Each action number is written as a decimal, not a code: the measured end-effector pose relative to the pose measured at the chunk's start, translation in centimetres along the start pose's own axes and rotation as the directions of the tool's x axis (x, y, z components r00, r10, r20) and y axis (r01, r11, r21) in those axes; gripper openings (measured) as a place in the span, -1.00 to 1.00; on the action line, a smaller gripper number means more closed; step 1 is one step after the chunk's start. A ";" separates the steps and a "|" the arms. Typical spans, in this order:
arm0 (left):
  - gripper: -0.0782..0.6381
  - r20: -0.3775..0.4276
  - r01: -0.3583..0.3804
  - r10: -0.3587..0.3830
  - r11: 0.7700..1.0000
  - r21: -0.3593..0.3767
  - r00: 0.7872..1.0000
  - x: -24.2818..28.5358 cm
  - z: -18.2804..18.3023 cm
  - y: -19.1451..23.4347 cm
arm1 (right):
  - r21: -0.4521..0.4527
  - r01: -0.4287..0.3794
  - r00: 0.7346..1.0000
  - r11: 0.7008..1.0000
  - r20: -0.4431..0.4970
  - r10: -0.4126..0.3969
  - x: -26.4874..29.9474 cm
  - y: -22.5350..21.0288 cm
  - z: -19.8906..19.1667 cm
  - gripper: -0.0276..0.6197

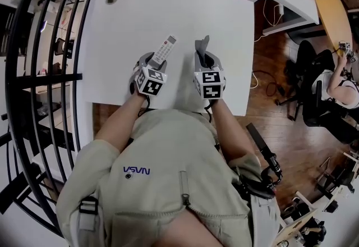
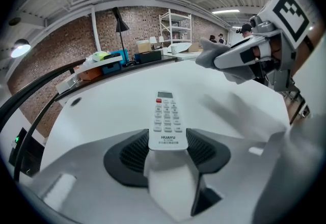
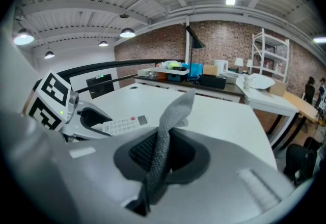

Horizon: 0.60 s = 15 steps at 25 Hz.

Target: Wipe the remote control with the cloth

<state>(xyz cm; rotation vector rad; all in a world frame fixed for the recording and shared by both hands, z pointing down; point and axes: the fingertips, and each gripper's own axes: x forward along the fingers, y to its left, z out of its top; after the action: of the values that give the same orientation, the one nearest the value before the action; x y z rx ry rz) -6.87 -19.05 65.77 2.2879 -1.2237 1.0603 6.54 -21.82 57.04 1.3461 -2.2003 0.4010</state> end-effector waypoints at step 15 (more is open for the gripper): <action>-0.04 0.014 0.050 -0.049 0.995 -0.088 0.999 -1.5 -0.4 -0.4 | 0.035 -0.053 0.969 0.998 -0.242 0.060 4.1 -0.2 -6.9 -0.63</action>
<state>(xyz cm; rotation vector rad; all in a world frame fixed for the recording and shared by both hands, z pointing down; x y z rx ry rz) -7.20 -17.74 64.94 2.2488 -1.1874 0.9574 7.16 -21.45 65.05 1.1821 -2.0397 0.5882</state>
